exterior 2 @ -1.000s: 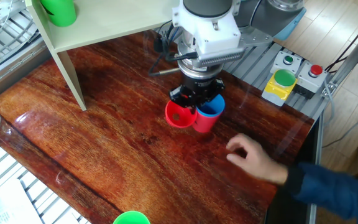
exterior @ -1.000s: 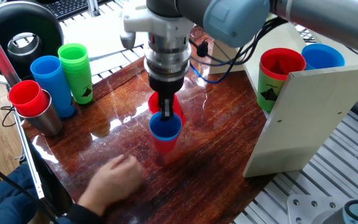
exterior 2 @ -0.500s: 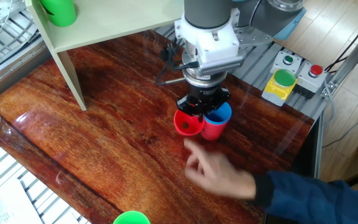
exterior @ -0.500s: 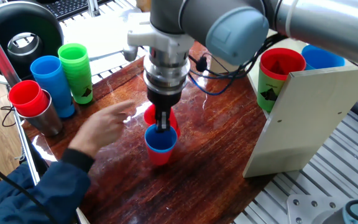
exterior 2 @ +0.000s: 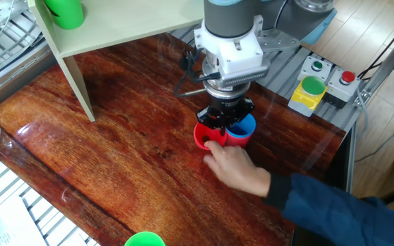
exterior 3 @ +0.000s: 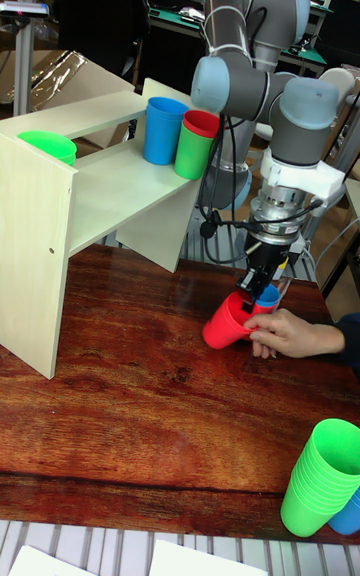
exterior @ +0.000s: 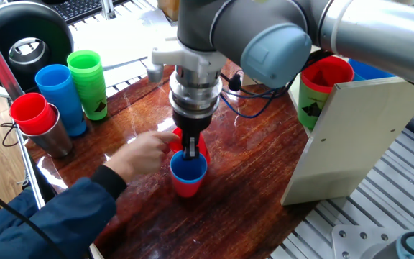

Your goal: Take the cups off the shelf and stack them together

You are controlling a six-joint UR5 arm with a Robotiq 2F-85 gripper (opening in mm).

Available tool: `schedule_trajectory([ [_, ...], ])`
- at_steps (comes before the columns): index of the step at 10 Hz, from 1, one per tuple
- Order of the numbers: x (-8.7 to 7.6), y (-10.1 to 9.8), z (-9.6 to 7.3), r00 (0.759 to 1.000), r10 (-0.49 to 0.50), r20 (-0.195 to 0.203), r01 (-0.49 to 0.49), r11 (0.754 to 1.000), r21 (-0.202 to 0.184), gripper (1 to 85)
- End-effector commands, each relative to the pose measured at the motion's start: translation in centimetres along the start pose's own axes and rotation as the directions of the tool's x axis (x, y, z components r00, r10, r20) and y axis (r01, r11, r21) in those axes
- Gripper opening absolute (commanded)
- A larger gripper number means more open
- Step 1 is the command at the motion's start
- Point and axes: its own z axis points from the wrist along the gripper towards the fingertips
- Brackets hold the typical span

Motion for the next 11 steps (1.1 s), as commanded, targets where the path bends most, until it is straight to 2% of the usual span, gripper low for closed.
schedule_trajectory([
  [1,0.4,0.0,0.2,1.000,0.011,-0.012,-0.011,1.000,0.007,1.3],
  [2,0.3,-0.3,0.0,1.000,0.008,-0.009,-0.008,1.000,0.018,2.0],
  [4,-0.1,-0.4,-0.9,1.000,-0.012,0.000,0.012,1.000,0.029,9.0],
  [8,-0.5,-0.3,-0.7,0.998,-0.051,0.022,0.051,0.999,0.017,20.0],
  [11,-0.5,-0.4,-0.8,0.996,-0.086,0.019,0.086,0.996,0.018,28.3],
])
